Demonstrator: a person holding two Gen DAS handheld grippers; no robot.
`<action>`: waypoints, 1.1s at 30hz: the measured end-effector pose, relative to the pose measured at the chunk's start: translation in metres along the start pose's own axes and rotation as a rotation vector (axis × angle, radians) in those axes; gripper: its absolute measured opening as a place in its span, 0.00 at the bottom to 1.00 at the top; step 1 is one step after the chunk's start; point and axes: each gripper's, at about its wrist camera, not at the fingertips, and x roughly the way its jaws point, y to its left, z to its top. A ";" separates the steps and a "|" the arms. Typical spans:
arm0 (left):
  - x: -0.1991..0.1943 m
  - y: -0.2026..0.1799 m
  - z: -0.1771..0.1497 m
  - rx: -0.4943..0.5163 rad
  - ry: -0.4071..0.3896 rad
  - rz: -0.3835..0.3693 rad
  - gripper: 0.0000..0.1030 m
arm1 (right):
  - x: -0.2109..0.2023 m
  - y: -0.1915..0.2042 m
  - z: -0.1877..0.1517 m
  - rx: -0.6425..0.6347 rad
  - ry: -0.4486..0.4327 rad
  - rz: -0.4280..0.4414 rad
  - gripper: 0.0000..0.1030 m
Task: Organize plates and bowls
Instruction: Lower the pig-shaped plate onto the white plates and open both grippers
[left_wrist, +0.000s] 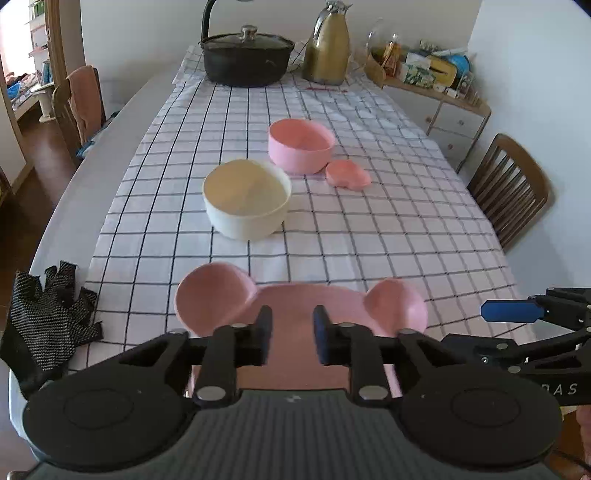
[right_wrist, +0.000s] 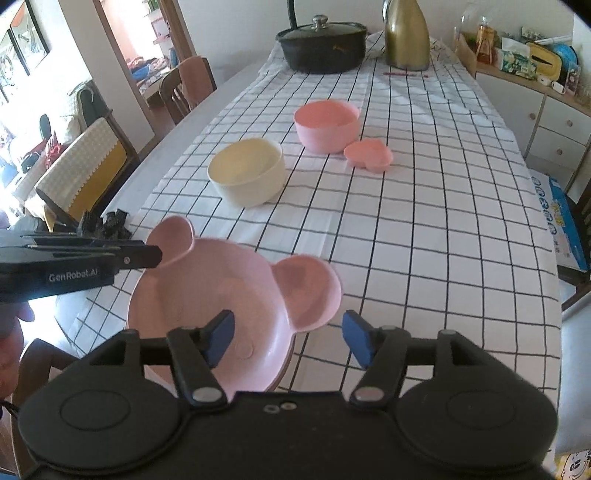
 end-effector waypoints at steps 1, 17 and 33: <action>-0.001 -0.001 0.001 0.002 -0.009 -0.002 0.42 | -0.002 -0.001 0.002 0.000 -0.010 -0.003 0.68; -0.012 -0.013 0.024 0.025 -0.101 0.048 0.74 | -0.016 -0.010 0.025 0.010 -0.096 -0.057 0.95; 0.016 0.001 0.054 -0.032 -0.086 0.108 0.74 | -0.002 -0.030 0.067 -0.010 -0.088 -0.072 0.99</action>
